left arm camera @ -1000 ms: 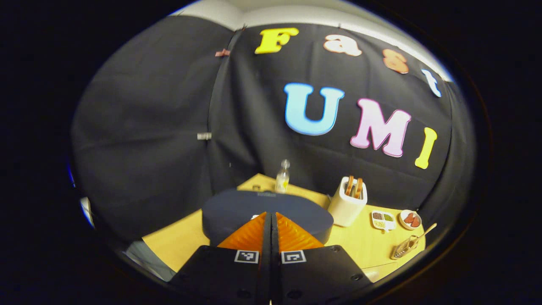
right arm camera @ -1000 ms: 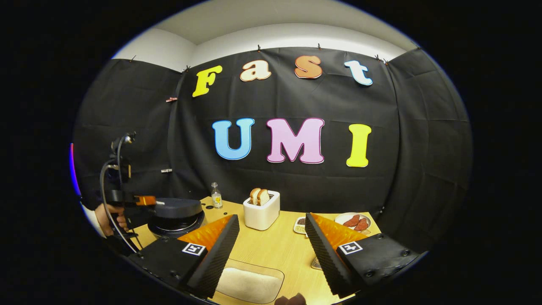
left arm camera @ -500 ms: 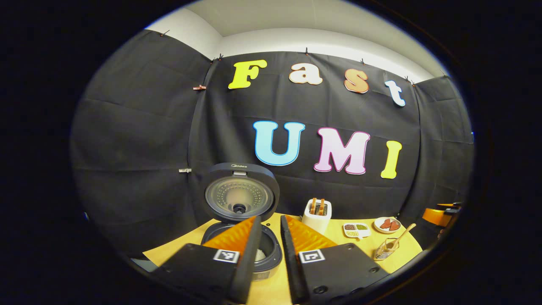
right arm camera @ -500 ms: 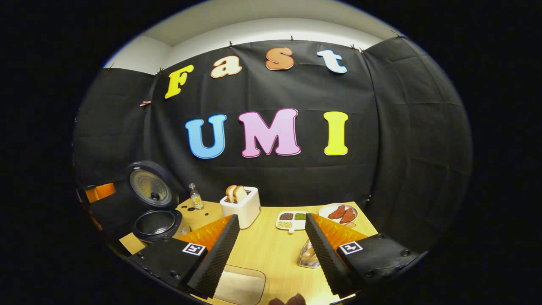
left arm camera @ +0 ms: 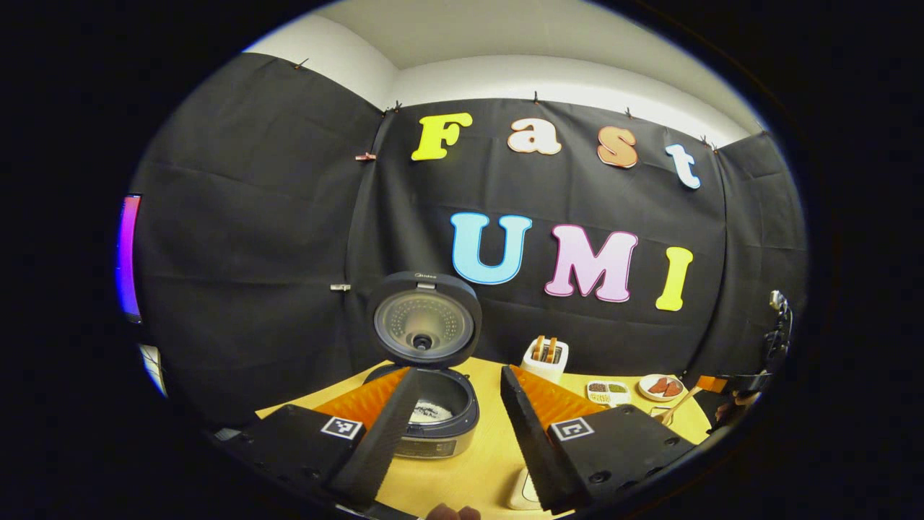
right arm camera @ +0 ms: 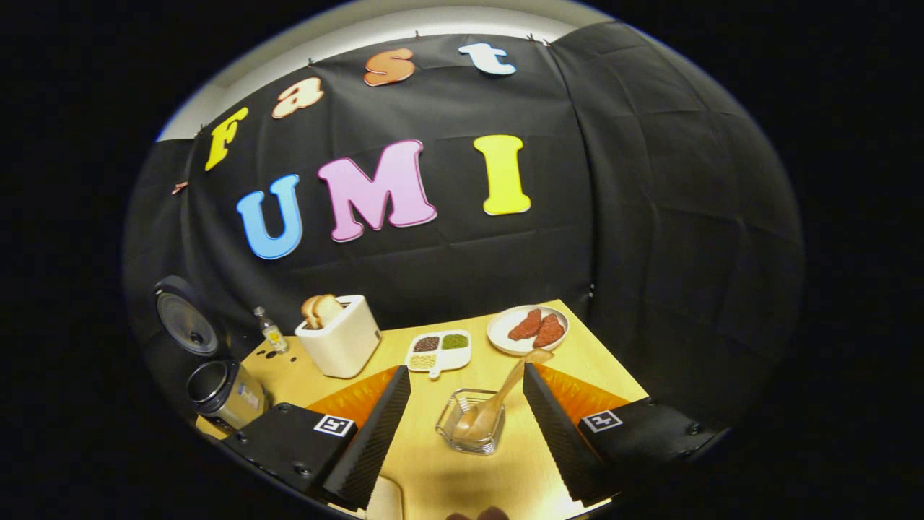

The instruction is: Close the left gripper, press the button to open the rice cooker; take a wooden spoon from the chopstick holder with the right hand, scoop a spoonful of rice and pour it into the rice cooker, then put the wooden spoon back into the chopstick holder.

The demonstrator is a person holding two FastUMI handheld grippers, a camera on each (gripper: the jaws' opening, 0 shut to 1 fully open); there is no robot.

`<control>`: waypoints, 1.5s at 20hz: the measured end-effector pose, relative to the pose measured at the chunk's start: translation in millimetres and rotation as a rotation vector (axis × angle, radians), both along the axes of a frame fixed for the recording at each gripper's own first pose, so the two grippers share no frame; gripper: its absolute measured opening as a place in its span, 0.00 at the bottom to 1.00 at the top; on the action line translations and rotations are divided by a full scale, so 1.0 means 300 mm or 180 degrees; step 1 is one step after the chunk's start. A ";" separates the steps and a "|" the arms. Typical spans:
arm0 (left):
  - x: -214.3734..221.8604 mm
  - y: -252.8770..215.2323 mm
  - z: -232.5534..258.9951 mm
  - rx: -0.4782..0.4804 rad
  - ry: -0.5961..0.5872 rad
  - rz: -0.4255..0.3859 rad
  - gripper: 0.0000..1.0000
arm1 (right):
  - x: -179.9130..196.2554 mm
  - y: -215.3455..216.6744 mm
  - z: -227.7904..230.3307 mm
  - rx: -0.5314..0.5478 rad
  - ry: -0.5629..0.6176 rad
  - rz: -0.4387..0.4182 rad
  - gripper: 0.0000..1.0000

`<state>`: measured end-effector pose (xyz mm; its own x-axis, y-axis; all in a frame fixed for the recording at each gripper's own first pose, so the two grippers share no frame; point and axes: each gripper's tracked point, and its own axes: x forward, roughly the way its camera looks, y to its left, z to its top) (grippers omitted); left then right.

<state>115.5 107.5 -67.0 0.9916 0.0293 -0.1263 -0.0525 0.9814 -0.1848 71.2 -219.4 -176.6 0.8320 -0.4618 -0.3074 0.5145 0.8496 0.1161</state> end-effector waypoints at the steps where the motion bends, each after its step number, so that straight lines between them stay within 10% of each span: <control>1: -0.015 -0.004 -0.005 0.0020 0.0018 0.0028 0.80 | 0.018 -0.037 -0.034 0.0059 0.0017 -0.0051 0.98; 12: -0.092 -0.079 -0.008 0.0188 0.0258 0.0182 0.80 | 0.196 -0.208 -0.299 0.0617 0.0043 -0.0172 0.84; 19: -0.116 -0.092 -0.009 0.0228 0.0320 0.0170 0.80 | 0.232 -0.197 -0.314 0.1067 -0.0027 -0.0190 0.14; 30: -0.138 -0.059 0.030 0.0101 0.0157 0.0115 0.80 | 0.183 0.122 0.167 0.0595 -0.0349 0.0645 0.12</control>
<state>74.1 89.7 -57.9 0.9824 0.0698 -0.1733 -0.0964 0.9840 -0.1499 126.0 -182.6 -126.3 0.9344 -0.2268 -0.2747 0.3123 0.8924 0.3257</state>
